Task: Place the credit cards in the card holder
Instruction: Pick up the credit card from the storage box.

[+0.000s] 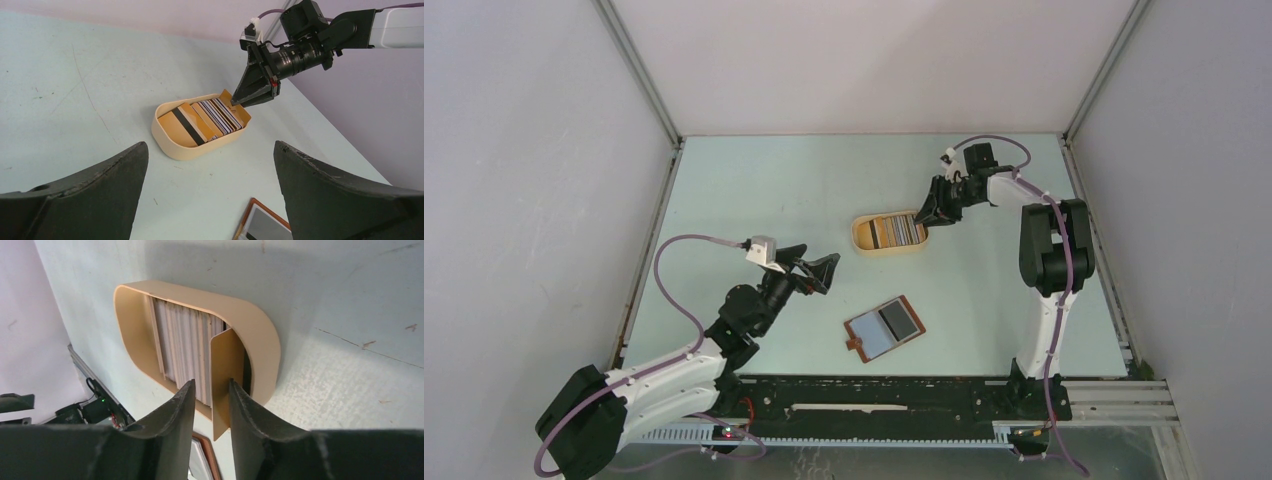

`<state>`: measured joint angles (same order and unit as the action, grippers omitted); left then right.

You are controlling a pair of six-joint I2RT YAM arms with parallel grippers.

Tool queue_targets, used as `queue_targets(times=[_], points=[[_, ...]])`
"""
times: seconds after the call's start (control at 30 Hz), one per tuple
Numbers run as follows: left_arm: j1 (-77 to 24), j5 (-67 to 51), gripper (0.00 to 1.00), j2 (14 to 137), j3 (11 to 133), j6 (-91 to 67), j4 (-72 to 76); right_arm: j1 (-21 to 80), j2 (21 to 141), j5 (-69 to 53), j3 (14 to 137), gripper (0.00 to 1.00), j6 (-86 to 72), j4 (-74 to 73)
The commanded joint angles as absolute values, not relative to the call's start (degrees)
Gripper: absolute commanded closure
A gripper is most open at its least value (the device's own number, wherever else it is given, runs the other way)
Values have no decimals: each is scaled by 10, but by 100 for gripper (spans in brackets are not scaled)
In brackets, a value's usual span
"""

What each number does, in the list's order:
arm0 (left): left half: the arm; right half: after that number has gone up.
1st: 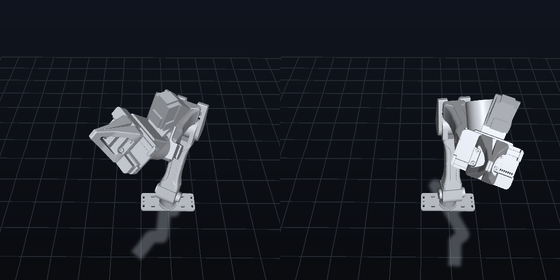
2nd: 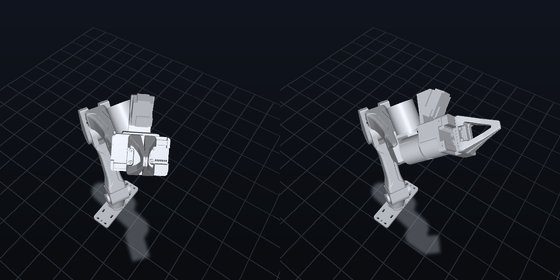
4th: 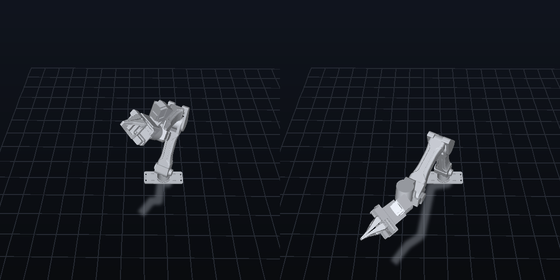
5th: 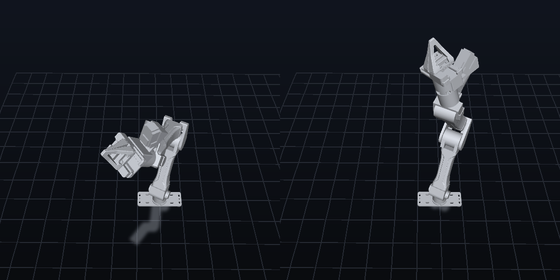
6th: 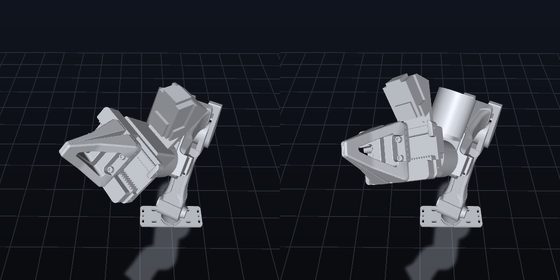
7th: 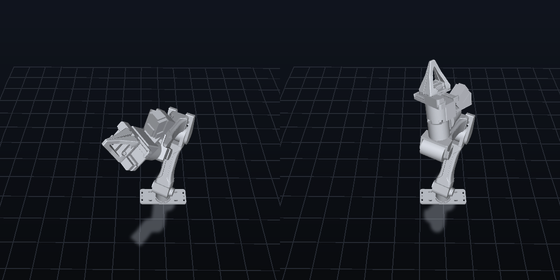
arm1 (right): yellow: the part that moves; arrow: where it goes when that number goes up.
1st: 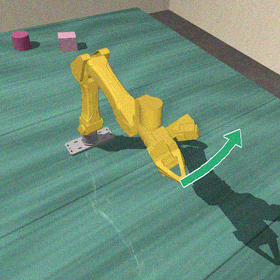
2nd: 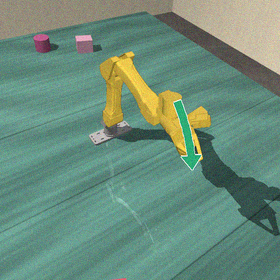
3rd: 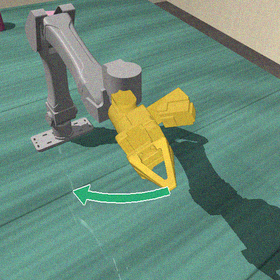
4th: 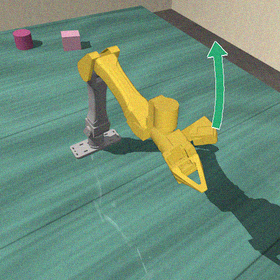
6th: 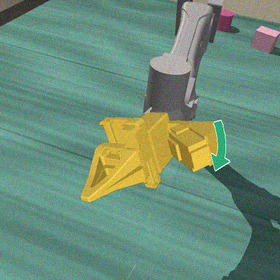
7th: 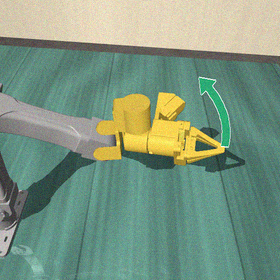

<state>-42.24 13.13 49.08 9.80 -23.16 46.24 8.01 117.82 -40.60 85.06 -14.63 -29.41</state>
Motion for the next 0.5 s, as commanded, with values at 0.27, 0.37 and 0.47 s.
queue_targets(times=[0.27, 0.37, 0.47], points=[[-419, 134, 0, 482, 84, -236, 490, 84, 1172, -322, 865, 84, -114, -313], [-419, 134, 0, 482, 84, -236, 490, 89, 1159, -301, 865, 89, -102, -312], [-419, 133, 0, 481, 84, -235, 490, 98, 1143, -272, 864, 93, -88, -310]])
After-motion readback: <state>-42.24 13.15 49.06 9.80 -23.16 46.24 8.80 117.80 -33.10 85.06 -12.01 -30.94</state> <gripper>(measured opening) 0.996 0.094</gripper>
